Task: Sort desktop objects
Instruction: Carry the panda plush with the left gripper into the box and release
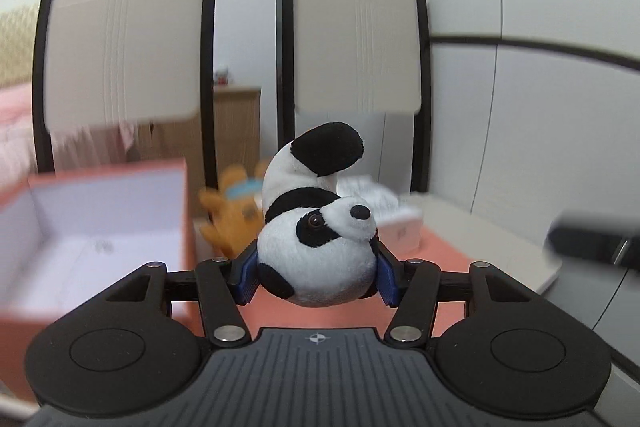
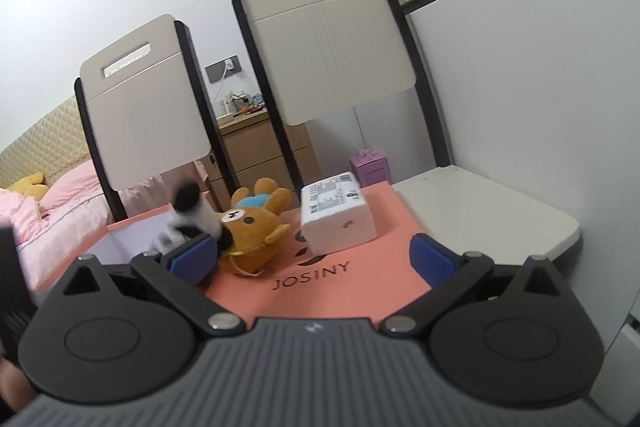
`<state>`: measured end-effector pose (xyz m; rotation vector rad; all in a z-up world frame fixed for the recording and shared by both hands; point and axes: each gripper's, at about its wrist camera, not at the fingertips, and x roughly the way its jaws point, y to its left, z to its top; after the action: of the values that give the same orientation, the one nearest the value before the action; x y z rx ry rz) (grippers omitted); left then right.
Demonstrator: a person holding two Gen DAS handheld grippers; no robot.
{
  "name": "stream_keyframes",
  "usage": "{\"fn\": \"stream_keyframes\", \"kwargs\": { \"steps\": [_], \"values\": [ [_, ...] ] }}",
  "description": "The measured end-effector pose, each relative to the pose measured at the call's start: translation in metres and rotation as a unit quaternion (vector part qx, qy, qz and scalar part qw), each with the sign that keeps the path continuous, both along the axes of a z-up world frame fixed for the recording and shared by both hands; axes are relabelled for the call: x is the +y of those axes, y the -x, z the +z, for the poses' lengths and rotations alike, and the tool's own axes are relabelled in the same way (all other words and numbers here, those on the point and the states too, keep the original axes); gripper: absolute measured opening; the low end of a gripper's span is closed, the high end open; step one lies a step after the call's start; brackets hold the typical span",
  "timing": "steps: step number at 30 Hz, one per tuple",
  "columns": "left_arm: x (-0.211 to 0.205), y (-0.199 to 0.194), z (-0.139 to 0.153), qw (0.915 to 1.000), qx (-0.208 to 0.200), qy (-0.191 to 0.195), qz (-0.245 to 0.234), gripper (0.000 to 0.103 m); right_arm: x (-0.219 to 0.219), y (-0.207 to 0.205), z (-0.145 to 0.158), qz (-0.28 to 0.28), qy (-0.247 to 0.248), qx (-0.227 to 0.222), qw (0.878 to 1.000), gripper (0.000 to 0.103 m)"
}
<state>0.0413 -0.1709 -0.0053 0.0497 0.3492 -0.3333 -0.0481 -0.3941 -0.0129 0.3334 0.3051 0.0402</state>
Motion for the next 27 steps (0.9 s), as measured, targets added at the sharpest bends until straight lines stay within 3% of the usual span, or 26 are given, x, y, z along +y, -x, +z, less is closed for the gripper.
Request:
{"fn": "stream_keyframes", "kwargs": {
  "steps": [4,6,9,11,18,27],
  "values": [
    [0.041,-0.02,0.034,0.9993,-0.014,-0.028,0.02,0.06,0.015,-0.009,0.0,0.021,0.002,0.009,1.0,0.103],
    [0.072,-0.038,0.041,0.9979,0.0,-0.045,0.047,0.061,0.021,-0.014,-0.001,0.033,0.002,0.014,0.999,0.103],
    [0.124,-0.078,0.041,0.9915,0.054,-0.062,0.101,0.061,0.029,-0.021,-0.002,0.05,0.003,0.02,0.999,0.103],
    [0.158,-0.113,0.039,0.982,0.105,-0.058,0.145,0.061,0.034,-0.026,-0.003,0.06,0.0,0.025,0.998,0.103],
    [0.24,-0.228,0.012,0.9495,0.243,0.005,0.198,0.061,0.053,-0.058,-0.014,0.089,-0.002,0.065,0.994,0.103],
    [0.257,-0.283,-0.052,0.924,0.314,-0.029,0.217,0.061,0.07,-0.099,-0.029,0.121,-0.001,0.11,0.987,0.103]
  ]
}}
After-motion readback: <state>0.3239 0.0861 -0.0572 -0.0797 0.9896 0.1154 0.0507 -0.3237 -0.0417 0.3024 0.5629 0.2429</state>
